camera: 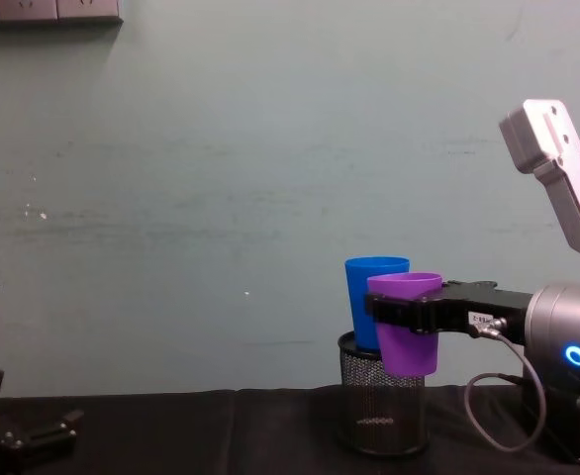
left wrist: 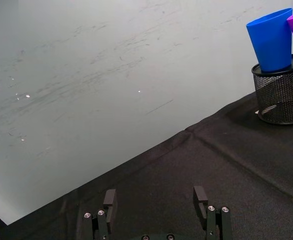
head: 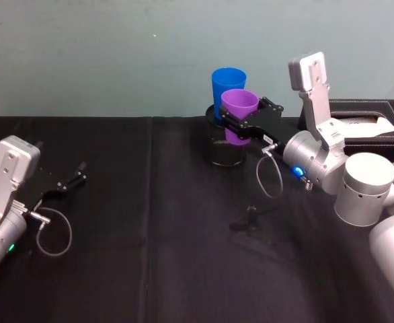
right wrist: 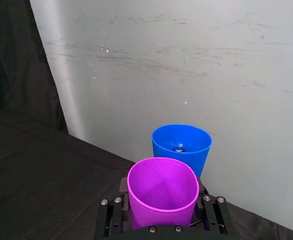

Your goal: Pick up one cup with a gripper and tap it against the other cup.

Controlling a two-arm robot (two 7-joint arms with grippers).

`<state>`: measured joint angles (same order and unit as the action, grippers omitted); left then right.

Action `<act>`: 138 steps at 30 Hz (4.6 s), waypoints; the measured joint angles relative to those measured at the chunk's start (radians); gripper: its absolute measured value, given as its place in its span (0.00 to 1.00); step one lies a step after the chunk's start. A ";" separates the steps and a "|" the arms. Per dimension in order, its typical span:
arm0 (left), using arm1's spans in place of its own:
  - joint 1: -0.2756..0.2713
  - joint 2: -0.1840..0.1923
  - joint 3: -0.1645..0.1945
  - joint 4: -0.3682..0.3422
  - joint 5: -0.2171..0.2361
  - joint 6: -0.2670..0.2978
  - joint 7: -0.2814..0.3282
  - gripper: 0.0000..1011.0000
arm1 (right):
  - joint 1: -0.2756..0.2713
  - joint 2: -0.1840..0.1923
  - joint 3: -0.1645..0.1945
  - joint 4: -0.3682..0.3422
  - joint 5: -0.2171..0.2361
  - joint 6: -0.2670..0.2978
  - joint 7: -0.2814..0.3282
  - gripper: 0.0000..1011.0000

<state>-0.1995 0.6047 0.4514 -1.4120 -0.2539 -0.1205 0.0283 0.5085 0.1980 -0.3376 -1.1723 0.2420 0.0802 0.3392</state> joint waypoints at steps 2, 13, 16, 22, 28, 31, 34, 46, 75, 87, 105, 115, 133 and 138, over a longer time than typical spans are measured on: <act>0.000 0.000 0.000 0.000 0.000 0.000 0.000 0.99 | 0.000 0.000 0.000 0.000 0.000 0.000 0.000 0.71; 0.000 0.000 0.000 0.000 0.000 0.000 0.000 0.99 | 0.000 0.001 0.000 0.000 0.000 0.001 0.000 0.71; 0.000 0.000 0.000 0.000 0.000 0.000 0.000 0.99 | 0.000 0.001 0.000 0.000 0.000 0.001 0.000 0.71; 0.000 0.000 0.000 0.000 0.000 0.000 0.000 0.99 | 0.000 0.001 0.000 -0.001 0.000 0.001 0.000 0.71; 0.000 0.000 0.000 0.000 0.000 0.000 0.000 0.99 | 0.000 0.001 0.000 0.000 0.000 0.001 0.000 0.71; 0.000 0.000 0.000 0.000 0.000 0.000 0.000 0.99 | 0.000 0.001 0.000 0.000 0.000 0.001 0.000 0.71; 0.000 0.000 0.000 0.000 0.000 0.000 0.000 0.99 | 0.000 0.001 0.000 -0.001 0.000 0.001 0.000 0.71; 0.000 0.000 0.000 0.000 0.000 0.000 0.000 0.99 | 0.000 0.001 0.000 0.000 0.000 0.001 0.000 0.71; 0.000 0.000 0.000 0.000 0.000 0.000 0.000 0.99 | 0.000 0.001 0.000 0.000 0.000 0.001 0.000 0.71; 0.000 0.000 0.000 0.000 0.000 0.000 0.000 0.99 | 0.000 0.001 0.000 0.000 0.000 0.001 0.000 0.71; 0.000 0.000 0.000 0.000 0.000 0.000 0.000 0.99 | 0.000 0.001 0.000 0.000 0.000 0.001 0.000 0.71; 0.000 0.000 0.000 0.000 0.000 0.000 0.000 0.99 | 0.000 0.001 0.000 0.000 0.000 0.001 0.000 0.71; 0.000 0.000 0.000 0.000 0.000 0.000 0.000 0.99 | 0.000 0.001 0.000 0.000 0.000 0.001 0.000 0.71; 0.000 0.000 0.000 0.000 0.000 0.000 0.000 0.99 | 0.000 0.001 0.000 0.000 0.000 0.001 0.000 0.71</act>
<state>-0.1995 0.6047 0.4514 -1.4120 -0.2539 -0.1205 0.0283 0.5084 0.1985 -0.3376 -1.1727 0.2419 0.0808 0.3392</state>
